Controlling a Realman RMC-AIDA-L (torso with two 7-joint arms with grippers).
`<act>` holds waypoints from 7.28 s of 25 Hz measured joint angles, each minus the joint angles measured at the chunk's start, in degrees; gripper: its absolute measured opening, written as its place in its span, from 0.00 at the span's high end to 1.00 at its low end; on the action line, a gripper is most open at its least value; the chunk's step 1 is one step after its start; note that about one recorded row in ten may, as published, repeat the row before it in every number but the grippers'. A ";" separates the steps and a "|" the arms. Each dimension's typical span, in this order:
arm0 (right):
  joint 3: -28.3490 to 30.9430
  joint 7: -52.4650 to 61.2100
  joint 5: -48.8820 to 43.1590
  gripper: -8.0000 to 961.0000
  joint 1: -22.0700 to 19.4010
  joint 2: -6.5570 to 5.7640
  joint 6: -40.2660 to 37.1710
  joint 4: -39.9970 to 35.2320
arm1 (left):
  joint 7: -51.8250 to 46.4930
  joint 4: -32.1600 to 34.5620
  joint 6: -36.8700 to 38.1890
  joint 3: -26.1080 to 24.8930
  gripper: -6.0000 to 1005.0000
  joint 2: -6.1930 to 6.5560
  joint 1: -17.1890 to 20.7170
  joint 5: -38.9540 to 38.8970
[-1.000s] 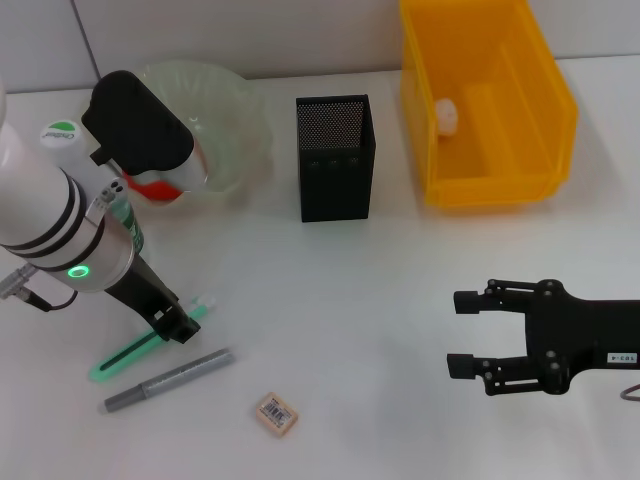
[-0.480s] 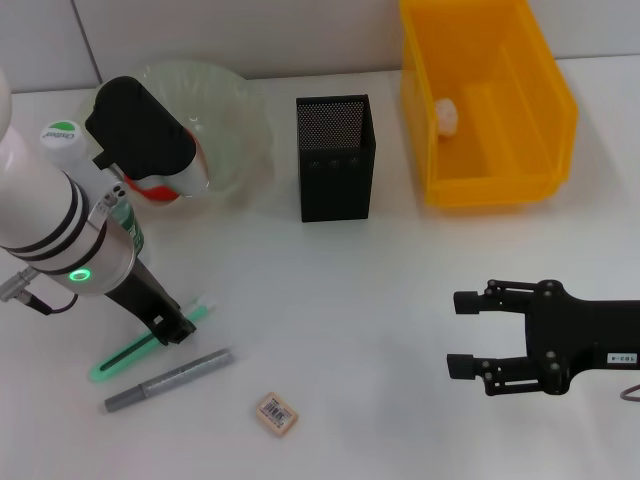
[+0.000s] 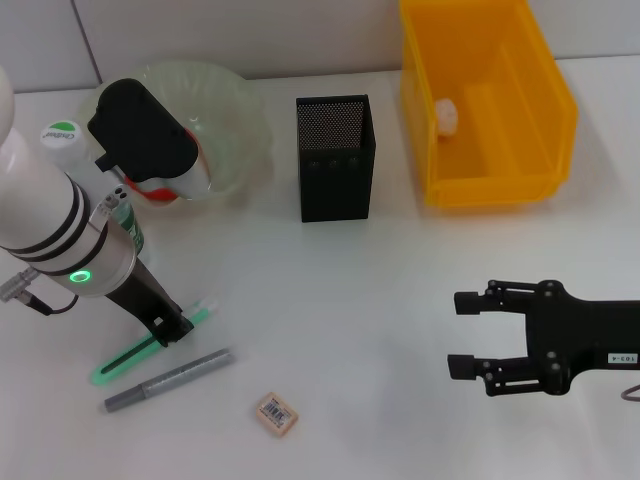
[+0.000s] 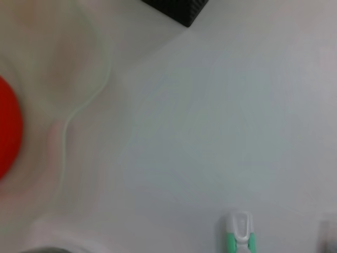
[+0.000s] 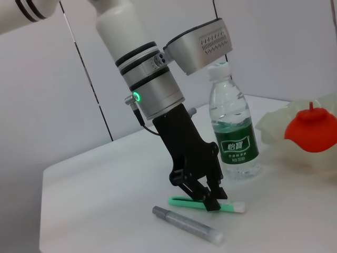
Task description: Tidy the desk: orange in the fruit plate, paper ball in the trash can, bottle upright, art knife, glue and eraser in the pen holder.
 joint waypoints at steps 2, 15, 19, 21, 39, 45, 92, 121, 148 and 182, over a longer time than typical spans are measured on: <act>0.11 0.07 0.00 0.16 0.00 0.00 0.00 -0.02 | 0.00 0.02 0.01 -0.02 0.79 0.00 0.00 0.00; 0.24 0.64 0.16 0.16 -0.17 -0.07 -0.43 -0.36 | 0.10 4.29 1.98 -2.23 0.81 0.24 0.70 -4.06; 0.23 0.78 0.37 0.16 -0.25 -0.14 -0.52 -0.36 | 0.61 12.24 3.91 -2.25 0.80 0.41 2.99 -8.82; 0.27 1.12 0.40 0.16 -0.26 -0.16 -0.54 -0.38 | 0.71 15.74 4.15 -2.23 0.80 0.38 3.79 -10.75; 0.50 1.17 0.54 0.16 -0.36 -0.19 -0.63 -0.44 | 9.61 23.50 -27.28 1.24 0.80 0.26 11.26 -32.21; 0.78 1.13 0.54 0.16 -0.07 -0.13 -0.65 -0.44 | 17.59 19.76 -46.27 10.25 0.80 0.13 13.53 -39.00; 1.02 1.16 0.40 0.16 0.21 0.00 -1.27 -0.52 | 43.72 -6.86 -67.68 19.18 0.78 -0.09 0.88 -69.57; 2.91 1.31 0.60 0.16 -0.46 -0.20 -2.20 -1.71 | 16.91 28.94 -25.83 9.68 0.13 0.59 17.92 -32.61; 6.77 -0.91 0.10 0.16 -1.96 -0.11 -1.50 -1.95 | -19.65 34.41 5.42 19.16 0.13 0.09 15.58 -8.50; 6.91 -3.68 0.00 0.16 -3.34 0.09 -1.50 -1.63 | -22.00 19.77 2.38 20.79 0.13 -0.09 8.57 -7.28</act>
